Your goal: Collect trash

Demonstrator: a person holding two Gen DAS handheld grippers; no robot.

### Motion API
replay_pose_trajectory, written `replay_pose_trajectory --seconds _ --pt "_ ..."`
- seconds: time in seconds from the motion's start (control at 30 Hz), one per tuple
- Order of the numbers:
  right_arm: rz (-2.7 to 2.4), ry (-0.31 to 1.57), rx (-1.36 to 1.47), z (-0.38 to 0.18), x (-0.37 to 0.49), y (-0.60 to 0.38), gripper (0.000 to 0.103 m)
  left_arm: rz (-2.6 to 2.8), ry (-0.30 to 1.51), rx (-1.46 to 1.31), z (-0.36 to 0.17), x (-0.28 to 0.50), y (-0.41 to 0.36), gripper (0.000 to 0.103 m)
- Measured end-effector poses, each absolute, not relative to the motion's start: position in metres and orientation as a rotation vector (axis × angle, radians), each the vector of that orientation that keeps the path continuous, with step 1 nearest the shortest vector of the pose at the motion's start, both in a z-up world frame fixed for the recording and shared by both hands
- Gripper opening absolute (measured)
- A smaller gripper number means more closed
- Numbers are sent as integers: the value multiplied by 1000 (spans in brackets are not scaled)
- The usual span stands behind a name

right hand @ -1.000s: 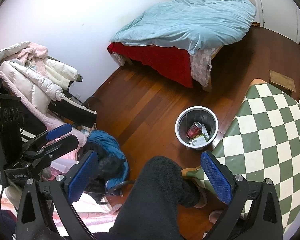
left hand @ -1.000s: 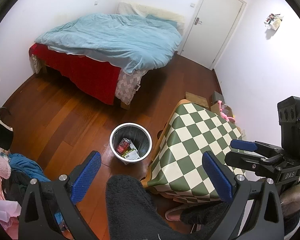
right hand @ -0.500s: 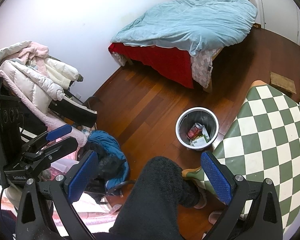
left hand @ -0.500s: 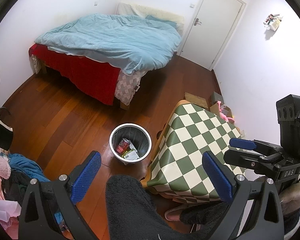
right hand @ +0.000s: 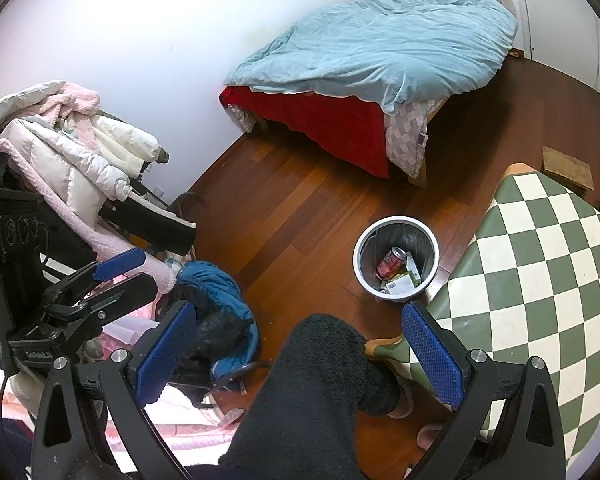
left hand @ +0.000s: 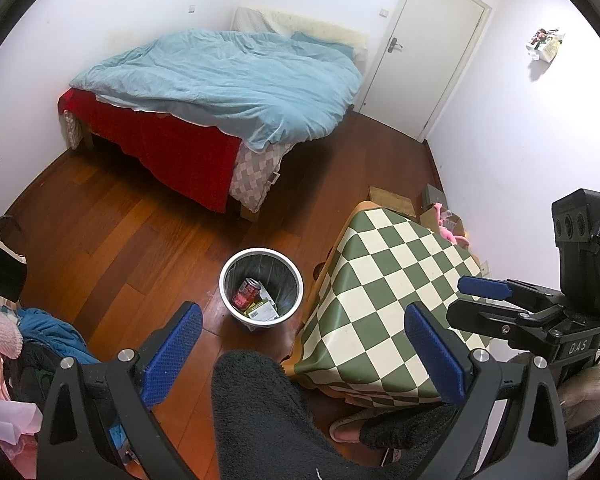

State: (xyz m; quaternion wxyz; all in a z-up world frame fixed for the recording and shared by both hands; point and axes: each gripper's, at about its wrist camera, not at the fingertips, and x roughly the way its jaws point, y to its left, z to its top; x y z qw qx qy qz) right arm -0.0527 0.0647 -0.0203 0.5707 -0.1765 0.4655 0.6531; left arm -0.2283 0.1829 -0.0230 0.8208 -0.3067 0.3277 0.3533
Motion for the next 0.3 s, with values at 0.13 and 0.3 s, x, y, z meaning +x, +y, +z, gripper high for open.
replay_pose_trajectory --seconds 0.13,0.3 --pt "1535 1093 -416 -20 -53 63 103 755 696 -655 -22 -228 183 103" --pt "1537 1096 -415 -18 -53 63 103 747 689 -649 -20 -230 183 103"
